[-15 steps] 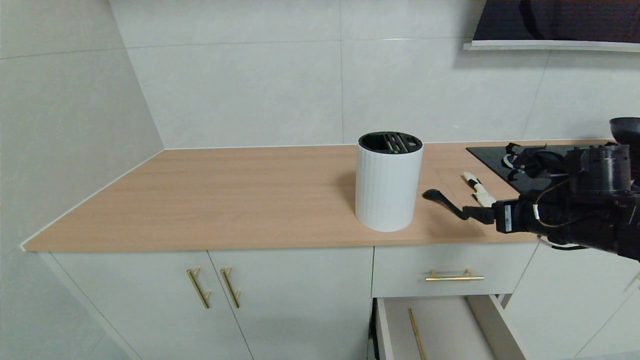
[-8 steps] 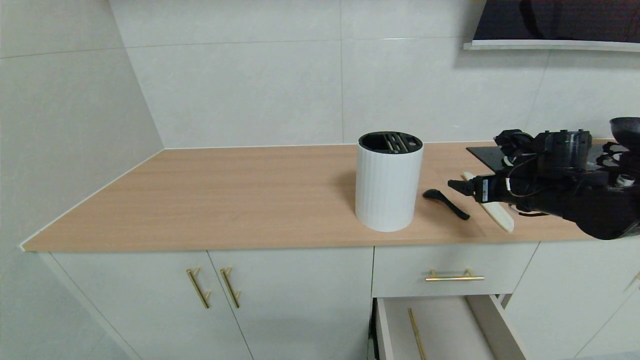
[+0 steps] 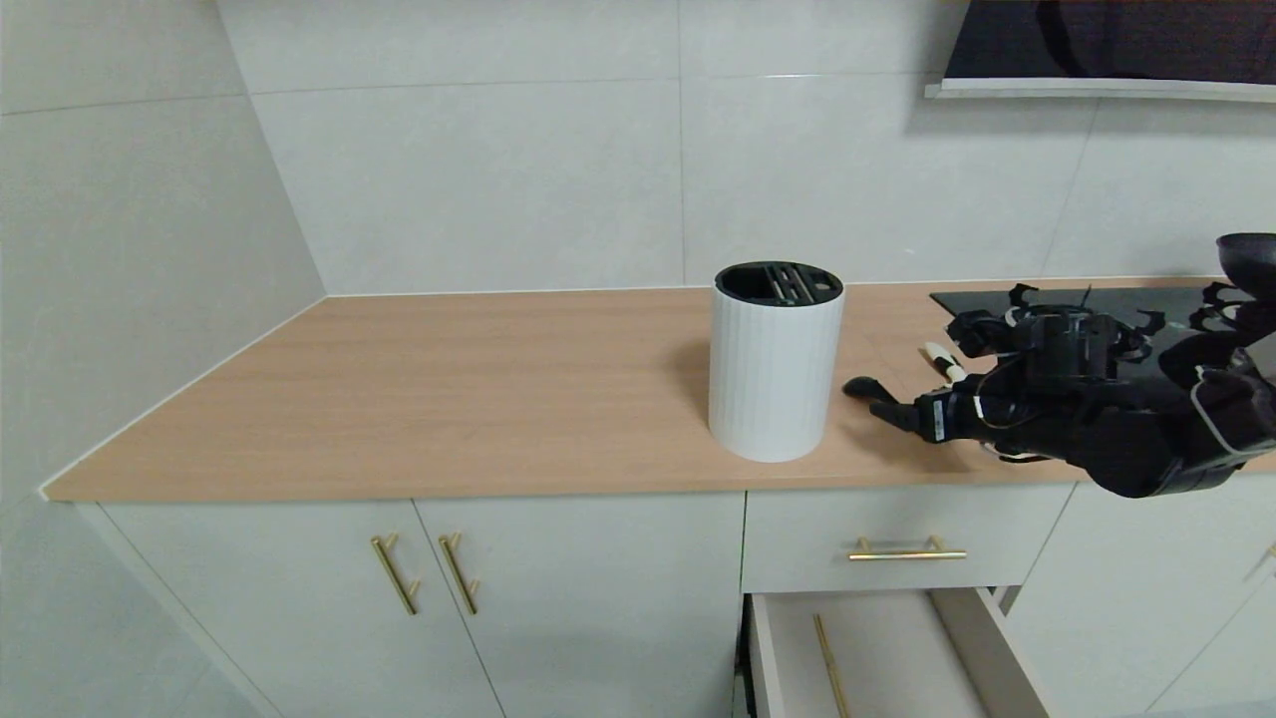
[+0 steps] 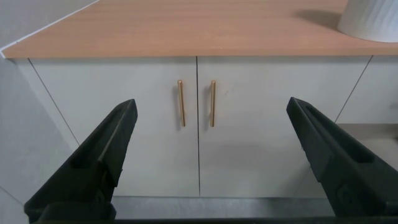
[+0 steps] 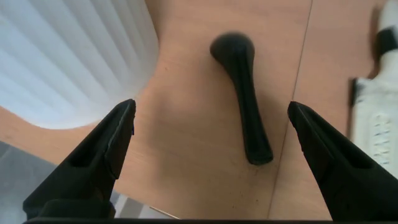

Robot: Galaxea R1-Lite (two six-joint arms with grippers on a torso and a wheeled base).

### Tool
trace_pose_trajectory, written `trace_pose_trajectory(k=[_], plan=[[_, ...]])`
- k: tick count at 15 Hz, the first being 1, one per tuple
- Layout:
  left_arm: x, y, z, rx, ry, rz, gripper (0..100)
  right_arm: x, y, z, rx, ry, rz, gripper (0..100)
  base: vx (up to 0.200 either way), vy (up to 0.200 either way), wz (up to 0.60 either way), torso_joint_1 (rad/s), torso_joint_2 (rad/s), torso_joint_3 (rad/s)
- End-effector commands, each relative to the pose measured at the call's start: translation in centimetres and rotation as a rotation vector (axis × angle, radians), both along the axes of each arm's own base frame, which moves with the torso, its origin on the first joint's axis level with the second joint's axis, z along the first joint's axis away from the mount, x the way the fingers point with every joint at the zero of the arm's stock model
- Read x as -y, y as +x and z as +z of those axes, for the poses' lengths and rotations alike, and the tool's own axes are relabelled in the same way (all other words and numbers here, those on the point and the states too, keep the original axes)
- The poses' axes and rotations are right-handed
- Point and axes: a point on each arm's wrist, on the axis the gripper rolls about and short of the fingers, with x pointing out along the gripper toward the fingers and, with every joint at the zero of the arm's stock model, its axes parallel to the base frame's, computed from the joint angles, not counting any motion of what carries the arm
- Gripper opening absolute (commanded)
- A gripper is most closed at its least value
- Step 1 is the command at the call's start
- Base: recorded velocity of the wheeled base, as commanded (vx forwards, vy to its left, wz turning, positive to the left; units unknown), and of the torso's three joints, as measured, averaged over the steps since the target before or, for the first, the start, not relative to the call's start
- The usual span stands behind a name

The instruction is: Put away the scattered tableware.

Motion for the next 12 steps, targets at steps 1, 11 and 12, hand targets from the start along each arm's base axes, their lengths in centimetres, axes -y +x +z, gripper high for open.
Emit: trace_pose_trajectory(k=[1,11,12], plan=[[0.0,0.0,0.0,0.001,-0.001,0.001,100,0.0,0.5,-1.1,-0.023,-0.003,-0.003,100,0.0,0.0,0.0,0.0,0.0,0.0],[0.0,0.0,0.0,-0.001,-0.001,0.001,100,1.1,2.6,-3.2,-0.008,-0.018,-0.041,100,0.0,0.0,0.0,0.0,0.0,0.0],[0.0,0.0,0.0,0.001,-0.001,0.001,100,1.1,2.7,-3.4,-0.013,-0.02,-0.043,100,0.0,0.0,0.0,0.0,0.0,0.0]])
